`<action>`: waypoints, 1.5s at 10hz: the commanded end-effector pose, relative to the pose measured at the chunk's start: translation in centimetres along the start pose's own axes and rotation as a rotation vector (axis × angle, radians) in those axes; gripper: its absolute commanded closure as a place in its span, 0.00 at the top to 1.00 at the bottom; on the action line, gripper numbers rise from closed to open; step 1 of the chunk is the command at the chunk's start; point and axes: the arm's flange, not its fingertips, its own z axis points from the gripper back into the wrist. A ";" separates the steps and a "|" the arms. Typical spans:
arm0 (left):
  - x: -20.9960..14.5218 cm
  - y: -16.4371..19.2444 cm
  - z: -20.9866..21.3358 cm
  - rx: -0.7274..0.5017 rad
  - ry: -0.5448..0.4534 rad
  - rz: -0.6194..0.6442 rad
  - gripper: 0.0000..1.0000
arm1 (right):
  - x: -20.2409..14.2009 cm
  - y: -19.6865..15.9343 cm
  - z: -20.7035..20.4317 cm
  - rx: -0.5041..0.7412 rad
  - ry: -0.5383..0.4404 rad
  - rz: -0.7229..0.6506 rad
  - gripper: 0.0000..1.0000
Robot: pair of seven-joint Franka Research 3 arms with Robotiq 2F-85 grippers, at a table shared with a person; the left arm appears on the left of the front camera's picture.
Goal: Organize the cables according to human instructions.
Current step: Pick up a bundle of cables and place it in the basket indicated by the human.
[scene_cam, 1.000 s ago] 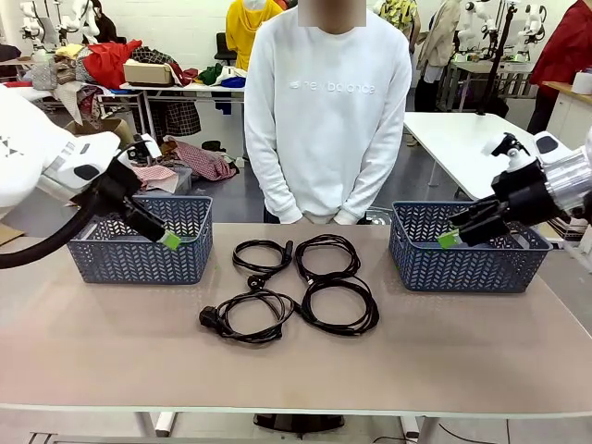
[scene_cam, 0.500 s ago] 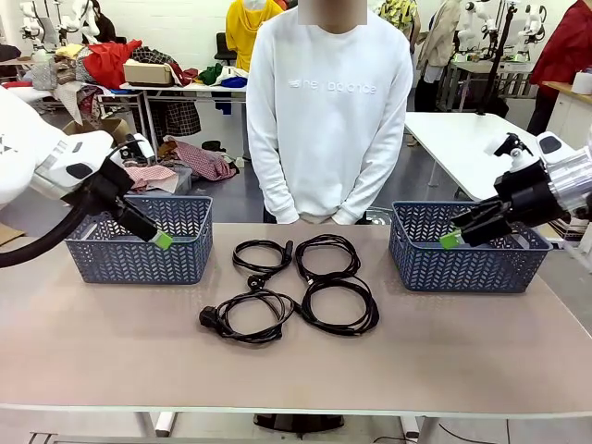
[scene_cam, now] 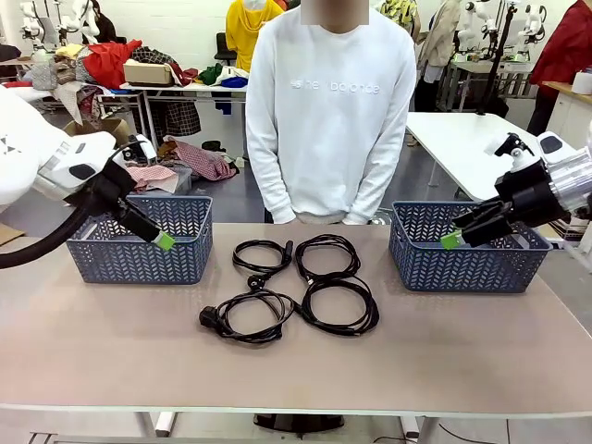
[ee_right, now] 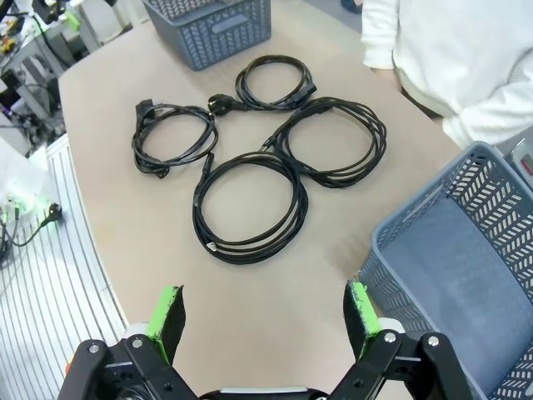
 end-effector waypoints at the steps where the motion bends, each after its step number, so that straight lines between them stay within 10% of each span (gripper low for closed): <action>1: -0.1 0.3 0.0 -0.016 -0.017 -0.010 1.00 | -0.1 -0.6 -0.2 0.014 -0.020 0.027 1.00; 15: -0.1 0.3 0.0 -0.016 -0.017 -0.010 1.00 | -0.1 -0.6 -0.2 0.014 -0.020 0.027 1.00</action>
